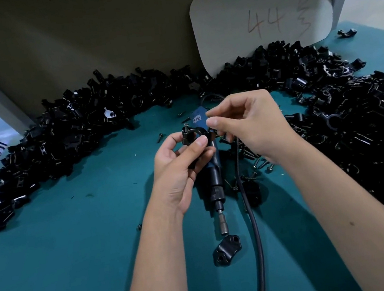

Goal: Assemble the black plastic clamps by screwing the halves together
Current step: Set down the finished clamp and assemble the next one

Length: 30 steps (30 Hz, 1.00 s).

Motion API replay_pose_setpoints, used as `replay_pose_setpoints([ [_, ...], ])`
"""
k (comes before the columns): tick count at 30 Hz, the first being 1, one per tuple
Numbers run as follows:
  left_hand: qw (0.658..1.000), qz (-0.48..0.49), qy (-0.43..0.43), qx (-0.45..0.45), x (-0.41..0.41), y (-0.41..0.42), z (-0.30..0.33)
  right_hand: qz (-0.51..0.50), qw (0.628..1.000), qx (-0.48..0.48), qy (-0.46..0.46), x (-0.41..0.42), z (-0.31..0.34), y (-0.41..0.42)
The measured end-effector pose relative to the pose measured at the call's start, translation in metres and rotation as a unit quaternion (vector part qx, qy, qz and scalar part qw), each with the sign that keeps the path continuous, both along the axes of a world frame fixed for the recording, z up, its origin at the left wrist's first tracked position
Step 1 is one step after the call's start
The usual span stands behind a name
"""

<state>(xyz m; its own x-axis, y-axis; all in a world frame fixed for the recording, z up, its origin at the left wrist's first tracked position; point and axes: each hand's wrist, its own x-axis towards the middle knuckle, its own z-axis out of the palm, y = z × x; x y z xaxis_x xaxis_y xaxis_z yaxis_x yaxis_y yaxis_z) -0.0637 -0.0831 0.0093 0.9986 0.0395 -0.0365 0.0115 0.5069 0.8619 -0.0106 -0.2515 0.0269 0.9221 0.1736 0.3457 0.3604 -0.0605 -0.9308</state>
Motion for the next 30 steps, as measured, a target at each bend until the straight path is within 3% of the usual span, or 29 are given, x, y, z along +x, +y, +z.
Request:
replay_pose_setpoints([
  [7,0.999,0.012,0.015,-0.034,0.001,0.003,-0.001,0.06,0.996,-0.004,0.068,0.0,0.0,-0.002],
  [12,0.999,-0.011,0.001,-0.03,0.0,0.004,-0.003,0.053,0.998,-0.029,0.017,0.0,0.0,0.0],
  [18,0.999,-0.024,-0.019,-0.017,0.001,0.002,-0.002,0.091,0.983,0.089,0.133,-0.011,0.004,0.008],
  [22,0.999,-0.021,-0.032,-0.02,0.0,0.0,-0.002,0.031,0.978,0.122,0.166,-0.015,0.006,0.024],
  [25,0.998,-0.012,-0.022,-0.054,0.0,-0.001,-0.001,0.086,0.967,0.159,0.181,-0.016,0.006,0.024],
  [27,0.997,-0.006,-0.023,-0.077,0.002,0.001,0.001,0.116,0.965,0.167,0.166,-0.017,0.008,0.021],
  [30,0.998,-0.014,-0.029,-0.059,0.001,0.001,0.001,0.055,0.982,0.138,0.12,-0.015,0.009,0.023],
])
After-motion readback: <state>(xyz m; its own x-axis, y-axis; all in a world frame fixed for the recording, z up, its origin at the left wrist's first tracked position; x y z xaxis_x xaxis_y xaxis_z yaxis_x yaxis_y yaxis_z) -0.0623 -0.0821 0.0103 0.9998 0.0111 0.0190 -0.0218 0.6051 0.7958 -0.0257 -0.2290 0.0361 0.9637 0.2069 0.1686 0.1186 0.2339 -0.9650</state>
